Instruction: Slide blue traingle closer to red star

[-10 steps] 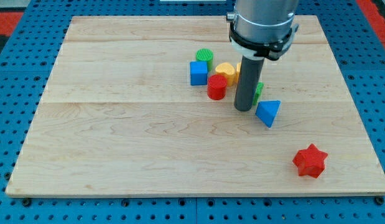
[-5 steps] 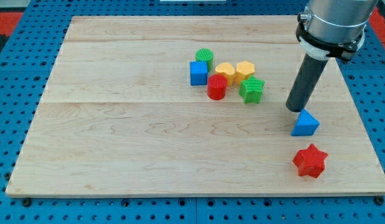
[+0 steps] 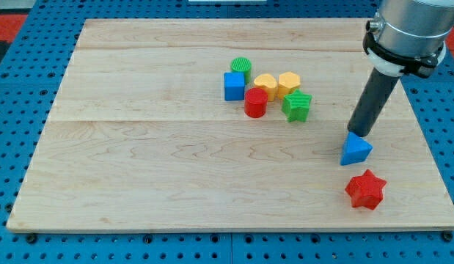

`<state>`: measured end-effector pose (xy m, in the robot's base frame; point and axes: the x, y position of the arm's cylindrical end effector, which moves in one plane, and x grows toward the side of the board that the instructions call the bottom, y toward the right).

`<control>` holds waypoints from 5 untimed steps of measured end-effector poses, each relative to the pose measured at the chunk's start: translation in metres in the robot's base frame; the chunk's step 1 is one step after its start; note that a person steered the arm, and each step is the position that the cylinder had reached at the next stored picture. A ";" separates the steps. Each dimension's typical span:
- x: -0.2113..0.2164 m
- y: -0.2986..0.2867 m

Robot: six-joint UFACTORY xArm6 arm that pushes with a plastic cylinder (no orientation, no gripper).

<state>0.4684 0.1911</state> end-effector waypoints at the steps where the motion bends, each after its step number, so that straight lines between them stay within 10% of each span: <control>1: 0.011 -0.001; 5: 0.027 -0.009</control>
